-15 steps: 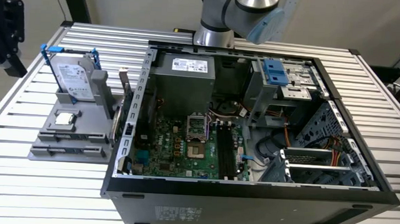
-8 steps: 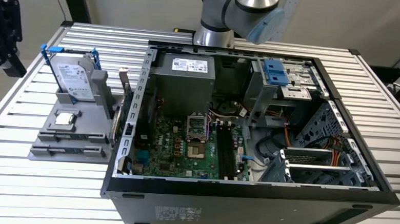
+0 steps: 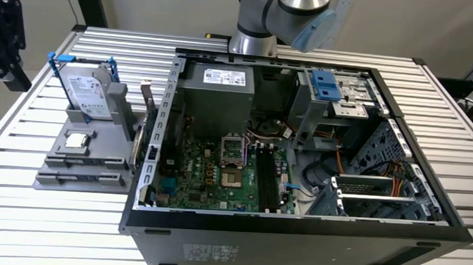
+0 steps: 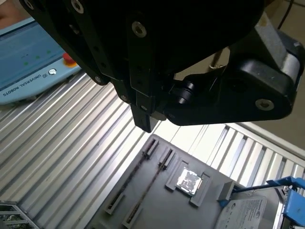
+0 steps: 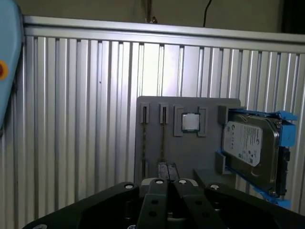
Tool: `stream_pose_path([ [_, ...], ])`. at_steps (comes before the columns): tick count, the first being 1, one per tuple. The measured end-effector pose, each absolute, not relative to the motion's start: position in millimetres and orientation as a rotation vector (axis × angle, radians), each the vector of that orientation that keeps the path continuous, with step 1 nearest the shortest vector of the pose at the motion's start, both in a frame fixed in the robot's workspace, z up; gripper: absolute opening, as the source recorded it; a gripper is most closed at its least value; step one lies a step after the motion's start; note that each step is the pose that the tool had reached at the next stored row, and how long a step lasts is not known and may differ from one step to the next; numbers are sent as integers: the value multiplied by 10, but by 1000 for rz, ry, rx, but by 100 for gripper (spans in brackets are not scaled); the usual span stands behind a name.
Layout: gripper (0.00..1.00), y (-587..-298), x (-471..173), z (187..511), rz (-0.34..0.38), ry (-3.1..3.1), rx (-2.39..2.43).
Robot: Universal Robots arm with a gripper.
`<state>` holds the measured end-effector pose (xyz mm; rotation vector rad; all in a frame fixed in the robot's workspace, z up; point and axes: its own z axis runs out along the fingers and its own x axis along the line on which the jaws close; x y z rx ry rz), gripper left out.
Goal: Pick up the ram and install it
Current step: 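Pick up the ram and move it above insertion slot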
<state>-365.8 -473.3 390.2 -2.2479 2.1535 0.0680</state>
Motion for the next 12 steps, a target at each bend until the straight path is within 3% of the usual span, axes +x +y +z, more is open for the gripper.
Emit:
stream_pose_path([
  [12,0,-4733,-3658,3881,71,2128,-2271],
])
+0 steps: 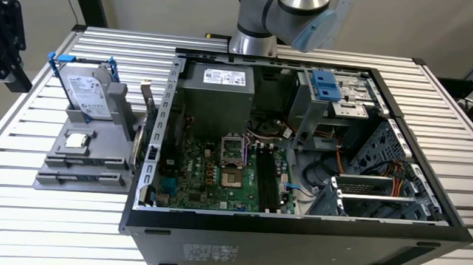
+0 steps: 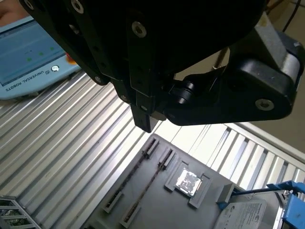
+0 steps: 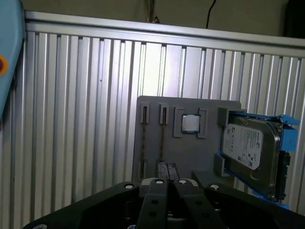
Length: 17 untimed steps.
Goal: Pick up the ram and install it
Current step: 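Pick up the ram and move it above insertion slot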
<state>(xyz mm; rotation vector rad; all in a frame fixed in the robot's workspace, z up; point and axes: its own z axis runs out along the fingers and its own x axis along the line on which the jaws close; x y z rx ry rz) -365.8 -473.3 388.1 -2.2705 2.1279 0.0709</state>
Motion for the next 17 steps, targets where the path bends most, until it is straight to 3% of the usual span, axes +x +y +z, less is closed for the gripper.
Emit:
stream_pose_path([
  [12,0,-4733,-3658,3881,72,2073,-2323],
  [13,100,-4733,-3658,3881,72,2071,-2324],
  [17,100,-4733,-3658,3881,72,2065,-2329],
])
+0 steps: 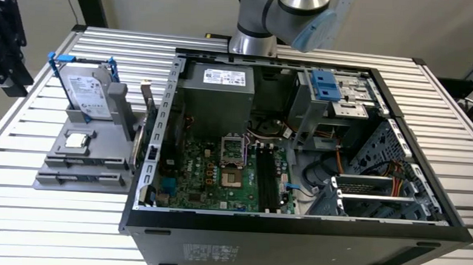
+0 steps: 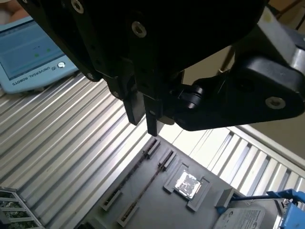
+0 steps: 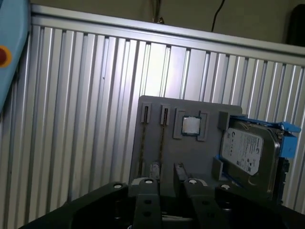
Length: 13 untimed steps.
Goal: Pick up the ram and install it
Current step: 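Pick up the ram and move it above insertion slot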
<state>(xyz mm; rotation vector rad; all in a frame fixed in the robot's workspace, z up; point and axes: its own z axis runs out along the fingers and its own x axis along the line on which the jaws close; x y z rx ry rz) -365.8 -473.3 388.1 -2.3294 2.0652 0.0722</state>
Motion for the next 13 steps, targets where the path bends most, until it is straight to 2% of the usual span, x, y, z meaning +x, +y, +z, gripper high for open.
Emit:
stream_pose_path([
  [13,100,-4733,-3658,3846,72,2063,-2331],
])
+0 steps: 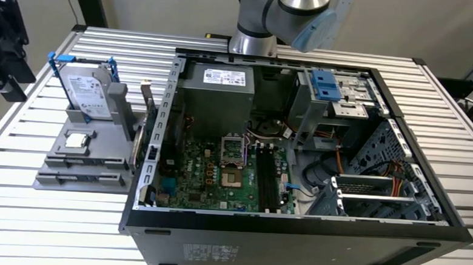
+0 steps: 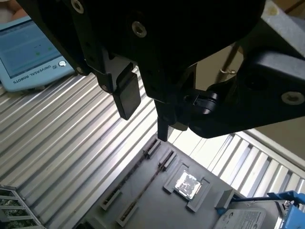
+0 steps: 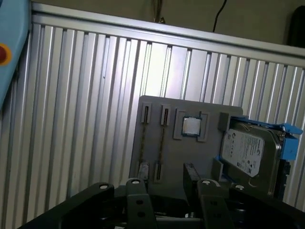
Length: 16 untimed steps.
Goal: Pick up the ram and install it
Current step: 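Pick up the ram and move it above insertion slot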
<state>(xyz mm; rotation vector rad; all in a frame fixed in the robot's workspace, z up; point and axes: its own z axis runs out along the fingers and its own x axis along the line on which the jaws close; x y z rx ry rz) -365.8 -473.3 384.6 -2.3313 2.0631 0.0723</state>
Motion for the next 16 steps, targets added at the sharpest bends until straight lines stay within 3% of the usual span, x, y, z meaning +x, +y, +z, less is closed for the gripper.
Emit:
stream_pose_path([
  [16,100,-4733,-3658,3667,71,2115,-2283],
])
